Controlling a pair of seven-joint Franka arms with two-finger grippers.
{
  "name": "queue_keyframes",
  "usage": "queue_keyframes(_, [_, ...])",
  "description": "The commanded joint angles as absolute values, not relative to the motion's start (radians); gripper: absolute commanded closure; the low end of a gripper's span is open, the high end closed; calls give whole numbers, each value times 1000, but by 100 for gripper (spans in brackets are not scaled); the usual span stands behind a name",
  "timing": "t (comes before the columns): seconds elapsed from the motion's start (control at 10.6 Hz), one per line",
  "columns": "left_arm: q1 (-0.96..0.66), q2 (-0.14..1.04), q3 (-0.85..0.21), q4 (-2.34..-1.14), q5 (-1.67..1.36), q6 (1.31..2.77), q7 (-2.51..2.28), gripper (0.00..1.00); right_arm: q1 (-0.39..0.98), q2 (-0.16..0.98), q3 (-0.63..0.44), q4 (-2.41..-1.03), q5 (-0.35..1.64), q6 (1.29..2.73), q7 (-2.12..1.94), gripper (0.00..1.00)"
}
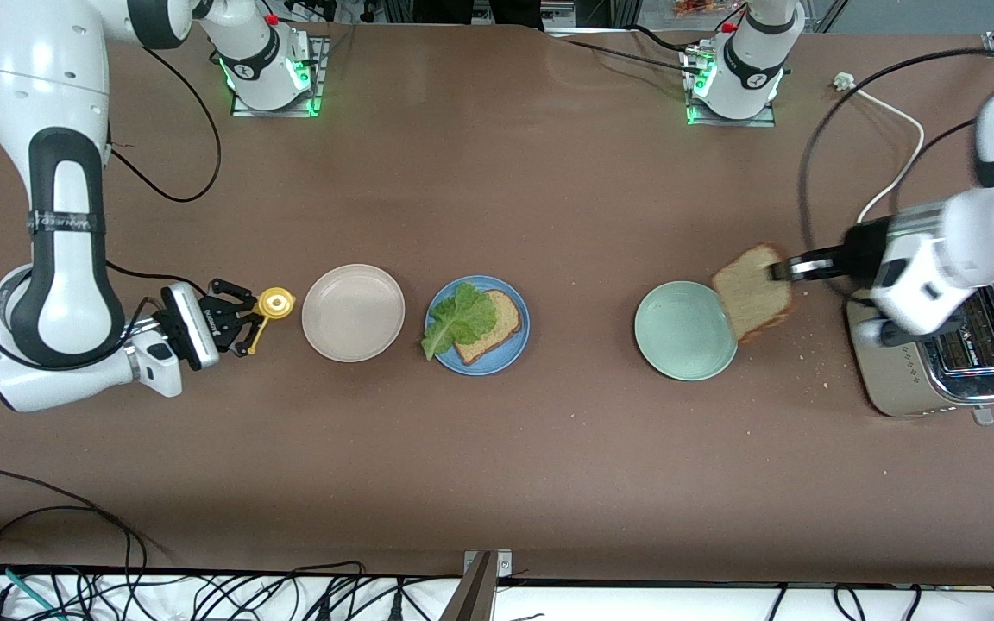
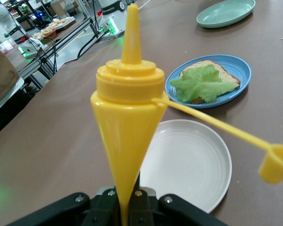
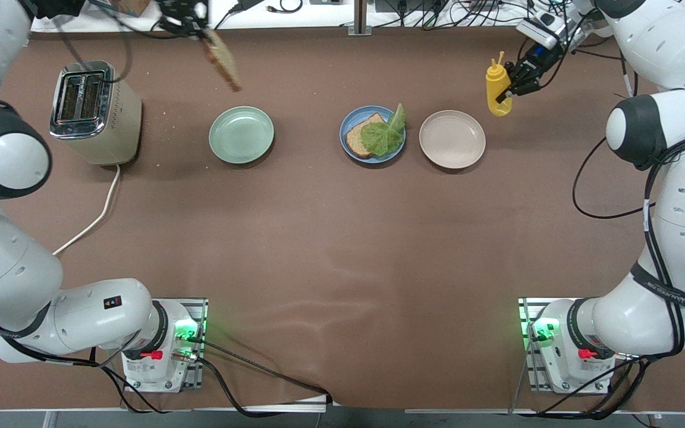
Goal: Make sandwich in blue plate with both arms
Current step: 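Bring the bread over the blue plate while the right gripper sets mustard down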
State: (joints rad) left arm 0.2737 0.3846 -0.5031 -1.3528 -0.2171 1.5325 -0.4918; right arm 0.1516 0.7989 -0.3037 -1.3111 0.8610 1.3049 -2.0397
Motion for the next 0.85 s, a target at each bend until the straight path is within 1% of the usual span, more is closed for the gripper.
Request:
queue_keyframes(0.0, [99,477,-497,-1344,-322,1754,-786,100,74,874,-287,-1331,919,1247,-2305,99])
queue_keyframes(0.19, [-9,549,-497,-1345,-327,1947,-914,100,23,923,-287,-1330,936,1221,-2403,99])
queue_keyframes(0.38, [-95,589,-497,-1383,-324,2130,-969,100,-15,966,-287,-1330,937,1188,-2494,99])
queue_keyframes(0.66, [-201,601,-497,-1521,-325,2467,-1023,100,-34,1002,-287,-1328,948,1170,-2532,99])
queue_keyframes(0.75, [-225,613,-497,-1552,-327,2546,-1026,100,-35,1028,-287,-1328,991,1169,-2549,99])
